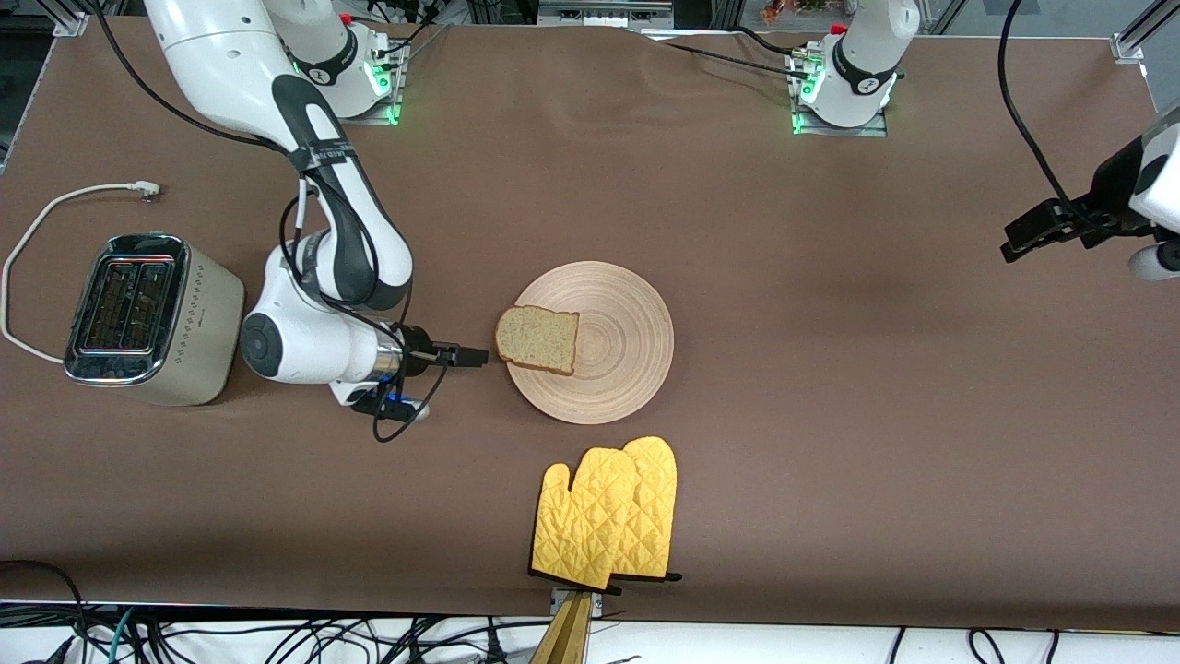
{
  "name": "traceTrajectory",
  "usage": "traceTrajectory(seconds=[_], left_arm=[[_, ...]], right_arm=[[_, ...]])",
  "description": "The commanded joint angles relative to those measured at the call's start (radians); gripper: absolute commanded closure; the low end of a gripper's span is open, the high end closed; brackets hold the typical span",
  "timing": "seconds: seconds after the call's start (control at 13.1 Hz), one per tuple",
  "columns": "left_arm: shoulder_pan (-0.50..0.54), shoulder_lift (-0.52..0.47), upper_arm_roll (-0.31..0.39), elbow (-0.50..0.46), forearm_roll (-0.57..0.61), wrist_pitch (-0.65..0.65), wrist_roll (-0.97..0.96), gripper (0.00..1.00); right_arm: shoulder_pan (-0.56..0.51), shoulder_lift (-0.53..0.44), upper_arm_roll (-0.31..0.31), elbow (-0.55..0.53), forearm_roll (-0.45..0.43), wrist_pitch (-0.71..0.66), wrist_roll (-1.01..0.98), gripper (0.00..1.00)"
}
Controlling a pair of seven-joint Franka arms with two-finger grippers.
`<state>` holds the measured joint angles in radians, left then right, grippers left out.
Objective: Move plate and put bread in toaster
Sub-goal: 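Grasp the bread slice edge with the right gripper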
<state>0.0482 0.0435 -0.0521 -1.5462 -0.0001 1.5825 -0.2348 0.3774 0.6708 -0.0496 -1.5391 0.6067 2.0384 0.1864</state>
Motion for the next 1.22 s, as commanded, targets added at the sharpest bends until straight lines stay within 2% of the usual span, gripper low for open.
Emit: traceTrajectory(seconds=[0.0, 0.15, 0.31, 0.38, 0.76, 0.92, 1.15], left_arm=[[-0.011, 0.016, 0.031, 0.035, -0.023, -0.030, -0.006, 0.00], [-0.019, 0.016, 0.061, 0.035, -0.024, -0.041, -0.003, 0.00], [-0.104, 0.019, 0.136, 0.037, -0.024, -0.067, 0.014, 0.00], [-0.123, 0.024, 0.146, 0.037, -0.023, -0.067, 0.012, 0.00], [-0.125, 0.015, 0.137, 0.037, -0.061, -0.065, 0.005, 0.00], [-0.128, 0.015, 0.098, 0.040, -0.058, -0.065, -0.007, 0.00], [-0.128, 0.022, 0.094, 0.051, -0.058, -0.065, -0.024, 0.00]], right_arm=[[0.017, 0.018, -0.003, -0.009, 0.042, 0.014, 0.002, 0.00], [0.029, 0.035, -0.003, -0.009, 0.070, 0.020, 0.002, 0.00], [0.034, 0.039, -0.003, -0.021, 0.100, 0.025, 0.002, 0.00], [0.035, 0.039, -0.003, -0.030, 0.120, 0.031, 0.001, 0.00], [0.047, 0.029, -0.003, -0.096, 0.192, 0.051, 0.001, 0.00], [0.049, 0.012, -0.003, -0.127, 0.193, 0.078, 0.001, 0.00], [0.049, -0.005, -0.003, -0.144, 0.194, 0.086, 0.001, 0.00]])
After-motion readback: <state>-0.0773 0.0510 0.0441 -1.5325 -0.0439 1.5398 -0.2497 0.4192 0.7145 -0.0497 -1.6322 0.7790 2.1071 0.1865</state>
